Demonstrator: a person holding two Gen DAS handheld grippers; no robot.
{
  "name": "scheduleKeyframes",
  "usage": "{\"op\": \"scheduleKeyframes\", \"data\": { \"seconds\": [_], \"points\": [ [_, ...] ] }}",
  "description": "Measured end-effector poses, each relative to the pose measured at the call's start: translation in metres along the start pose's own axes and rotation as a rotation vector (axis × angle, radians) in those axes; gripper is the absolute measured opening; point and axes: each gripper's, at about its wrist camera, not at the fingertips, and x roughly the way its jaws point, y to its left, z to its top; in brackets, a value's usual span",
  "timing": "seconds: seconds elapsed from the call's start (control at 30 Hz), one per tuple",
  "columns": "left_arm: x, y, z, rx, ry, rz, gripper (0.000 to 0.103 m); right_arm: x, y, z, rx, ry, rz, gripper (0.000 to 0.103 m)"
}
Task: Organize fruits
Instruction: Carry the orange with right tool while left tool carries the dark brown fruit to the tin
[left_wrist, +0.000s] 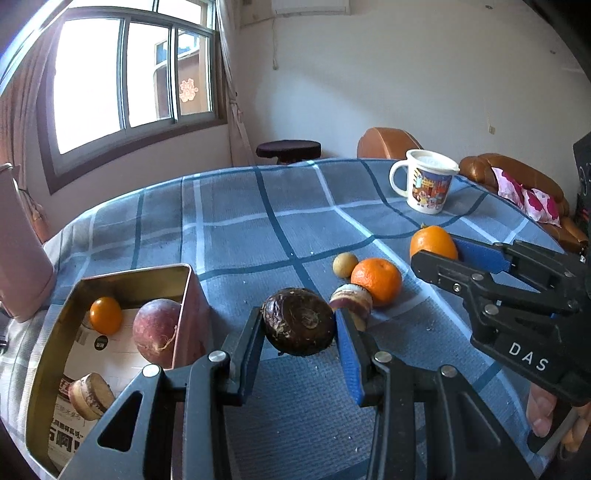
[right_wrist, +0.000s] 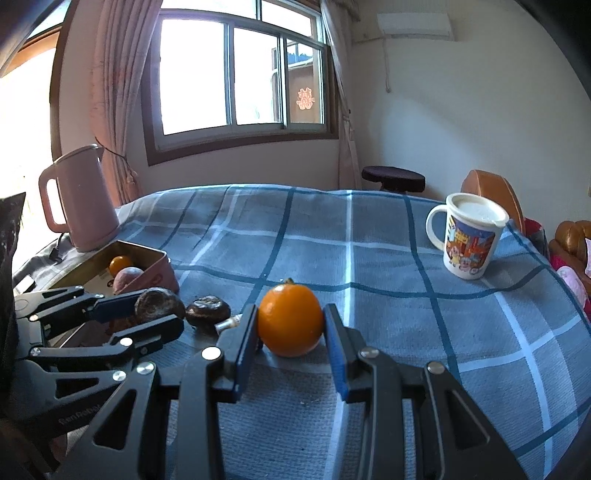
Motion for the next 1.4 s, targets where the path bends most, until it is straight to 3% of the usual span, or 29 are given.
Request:
{"op": "scheduleKeyframes", "data": {
  "seconds": [1.4],
  "points": [
    [-0.029, 0.005, -0.003, -0.027, -0.155, 0.061, 0.040, -0.024, 0.009, -0.002, -0.051, -0.127, -0.003, 0.038]
  ]
}}
